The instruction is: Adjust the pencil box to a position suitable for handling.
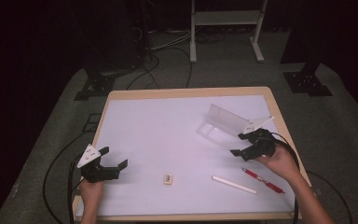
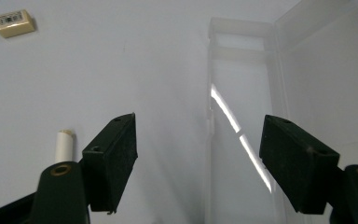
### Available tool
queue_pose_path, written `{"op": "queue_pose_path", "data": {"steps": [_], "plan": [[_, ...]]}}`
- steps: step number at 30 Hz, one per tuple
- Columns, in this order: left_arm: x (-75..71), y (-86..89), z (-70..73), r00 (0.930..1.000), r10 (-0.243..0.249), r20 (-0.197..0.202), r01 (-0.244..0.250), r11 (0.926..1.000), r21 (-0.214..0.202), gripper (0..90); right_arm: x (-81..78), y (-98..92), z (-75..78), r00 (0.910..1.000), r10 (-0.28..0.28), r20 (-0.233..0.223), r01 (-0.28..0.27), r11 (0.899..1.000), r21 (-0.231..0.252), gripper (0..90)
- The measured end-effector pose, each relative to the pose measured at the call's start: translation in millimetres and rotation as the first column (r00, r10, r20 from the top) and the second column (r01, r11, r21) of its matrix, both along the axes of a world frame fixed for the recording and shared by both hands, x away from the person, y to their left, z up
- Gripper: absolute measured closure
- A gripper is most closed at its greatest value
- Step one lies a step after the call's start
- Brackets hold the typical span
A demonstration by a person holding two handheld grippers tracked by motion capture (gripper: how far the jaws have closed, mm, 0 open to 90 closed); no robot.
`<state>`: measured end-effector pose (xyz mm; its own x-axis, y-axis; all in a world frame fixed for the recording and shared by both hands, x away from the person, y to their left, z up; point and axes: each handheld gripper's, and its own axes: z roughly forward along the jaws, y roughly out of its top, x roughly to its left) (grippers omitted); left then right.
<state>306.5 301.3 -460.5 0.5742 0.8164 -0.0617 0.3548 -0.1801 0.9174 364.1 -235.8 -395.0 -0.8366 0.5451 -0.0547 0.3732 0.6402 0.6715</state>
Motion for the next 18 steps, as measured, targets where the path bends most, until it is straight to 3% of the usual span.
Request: {"op": "queue_pose_path", "data": {"steps": [18], "plan": [[0.3, 0.5, -0.1, 1.0000, -0.002, 0.005, 0.002, 1.0000, -0.002, 0.0, 20.9, 27.2, -6.4, 0.9990, 0.022, -0.038, -0.025, 0.997, -0.074, 30.7]]}}
